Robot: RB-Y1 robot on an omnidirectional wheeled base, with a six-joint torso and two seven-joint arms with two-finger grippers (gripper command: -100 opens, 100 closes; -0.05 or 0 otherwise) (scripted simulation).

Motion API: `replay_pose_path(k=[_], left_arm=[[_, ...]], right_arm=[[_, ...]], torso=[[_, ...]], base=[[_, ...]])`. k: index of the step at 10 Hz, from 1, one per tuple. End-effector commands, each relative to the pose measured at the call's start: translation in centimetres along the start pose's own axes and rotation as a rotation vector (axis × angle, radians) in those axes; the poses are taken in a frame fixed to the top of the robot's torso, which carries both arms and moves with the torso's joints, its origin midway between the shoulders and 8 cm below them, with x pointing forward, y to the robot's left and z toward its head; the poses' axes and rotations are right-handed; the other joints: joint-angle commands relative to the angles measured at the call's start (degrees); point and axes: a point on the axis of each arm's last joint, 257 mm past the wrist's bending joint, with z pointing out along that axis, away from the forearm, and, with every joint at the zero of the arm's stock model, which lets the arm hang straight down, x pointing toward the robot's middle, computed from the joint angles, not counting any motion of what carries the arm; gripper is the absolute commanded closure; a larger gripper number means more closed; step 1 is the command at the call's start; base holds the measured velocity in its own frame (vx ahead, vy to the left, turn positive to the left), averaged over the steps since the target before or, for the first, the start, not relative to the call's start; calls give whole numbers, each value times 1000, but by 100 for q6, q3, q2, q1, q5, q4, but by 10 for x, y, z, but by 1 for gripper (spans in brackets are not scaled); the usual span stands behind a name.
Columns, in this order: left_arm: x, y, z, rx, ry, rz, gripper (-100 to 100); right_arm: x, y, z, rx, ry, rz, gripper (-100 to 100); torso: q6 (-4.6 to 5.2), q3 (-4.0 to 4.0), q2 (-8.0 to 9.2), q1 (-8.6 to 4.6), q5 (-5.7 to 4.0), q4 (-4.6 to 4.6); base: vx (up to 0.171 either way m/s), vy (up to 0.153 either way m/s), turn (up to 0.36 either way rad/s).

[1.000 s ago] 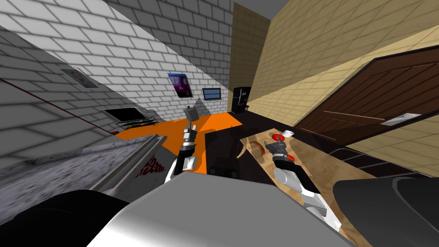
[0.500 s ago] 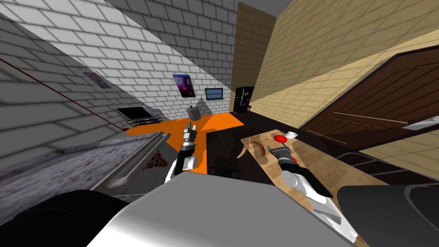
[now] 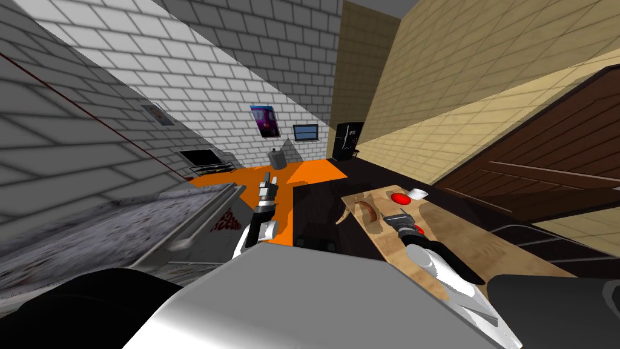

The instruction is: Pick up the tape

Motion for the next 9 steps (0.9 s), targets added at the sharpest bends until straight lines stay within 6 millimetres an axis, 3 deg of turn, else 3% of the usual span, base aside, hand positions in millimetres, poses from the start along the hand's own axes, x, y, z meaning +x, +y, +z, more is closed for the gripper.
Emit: replay_pose_path(k=[1, 3, 4, 5, 6, 8, 9], left_arm=[[0, 0, 0, 0, 0, 0, 0], [0, 0, 0, 0, 0, 0, 0], [0, 0, 0, 0, 0, 0, 0], [0, 0, 0, 0, 0, 0, 0], [0, 0, 0, 0, 0, 0, 0], [0, 0, 0, 0, 0, 0, 0], [0, 0, 0, 0, 0, 0, 0]], right_arm=[[-29, 2, 1, 31, -54, 43, -100], [-33, -10, 0, 72, -63, 82, -100], [-57, -9, -1, 91, -106, 126, -100], [-58, -16, -2, 118, -110, 143, -100], [-77, -14, -4, 137, -146, 168, -100], [-80, -23, -5, 163, -150, 213, -100], [-101, -26, -10, 190, -190, 256, -100]], torso=[[0, 0, 0, 0, 0, 0], [-1, -1, -2, -3, -1, 0], [0, -3, -5, 7, 1, -1], [-3, -3, -6, 7, 2, -1], [-1, -3, -6, 6, 1, -1], [0, -4, -6, -1, 0, -1], [1, -4, -8, 6, 1, -2]], base=[[-26, -46, 131], [-15, -29, 38], [-13, -16, 126], [-15, -23, 104], [-15, -35, 171], [-8, -30, 38], [-9, -19, 187]])
